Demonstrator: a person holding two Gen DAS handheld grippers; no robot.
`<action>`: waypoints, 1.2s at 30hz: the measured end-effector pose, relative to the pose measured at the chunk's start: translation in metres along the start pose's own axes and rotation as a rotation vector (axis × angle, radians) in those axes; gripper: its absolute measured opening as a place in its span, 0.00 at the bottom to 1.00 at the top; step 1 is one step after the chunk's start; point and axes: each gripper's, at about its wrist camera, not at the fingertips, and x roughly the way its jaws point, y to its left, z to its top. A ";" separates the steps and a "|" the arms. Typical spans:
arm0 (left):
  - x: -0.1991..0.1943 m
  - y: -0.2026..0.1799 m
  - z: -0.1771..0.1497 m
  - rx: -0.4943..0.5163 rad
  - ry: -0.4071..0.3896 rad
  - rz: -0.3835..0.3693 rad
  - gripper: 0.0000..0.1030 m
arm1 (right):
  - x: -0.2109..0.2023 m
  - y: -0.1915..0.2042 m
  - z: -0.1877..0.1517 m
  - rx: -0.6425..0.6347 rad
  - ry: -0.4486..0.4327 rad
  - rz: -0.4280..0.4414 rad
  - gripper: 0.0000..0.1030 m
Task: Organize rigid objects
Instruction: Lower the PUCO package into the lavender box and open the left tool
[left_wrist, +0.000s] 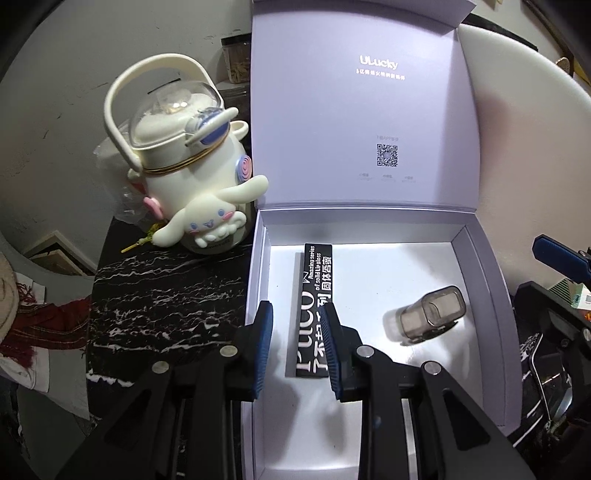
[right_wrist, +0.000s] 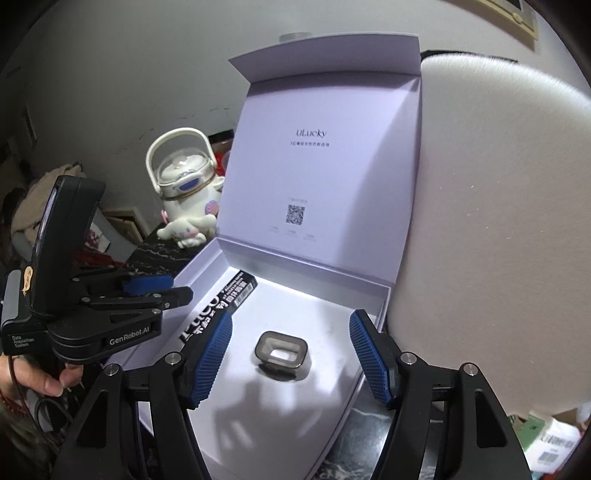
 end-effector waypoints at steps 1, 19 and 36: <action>-0.005 0.000 -0.001 0.000 -0.007 -0.002 0.25 | -0.003 0.001 0.000 -0.001 -0.004 0.000 0.66; -0.078 -0.012 -0.026 0.020 -0.116 0.026 0.26 | -0.073 0.027 -0.017 -0.030 -0.090 -0.016 0.69; -0.143 -0.020 -0.075 0.039 -0.204 0.029 0.26 | -0.137 0.054 -0.052 -0.062 -0.160 -0.036 0.73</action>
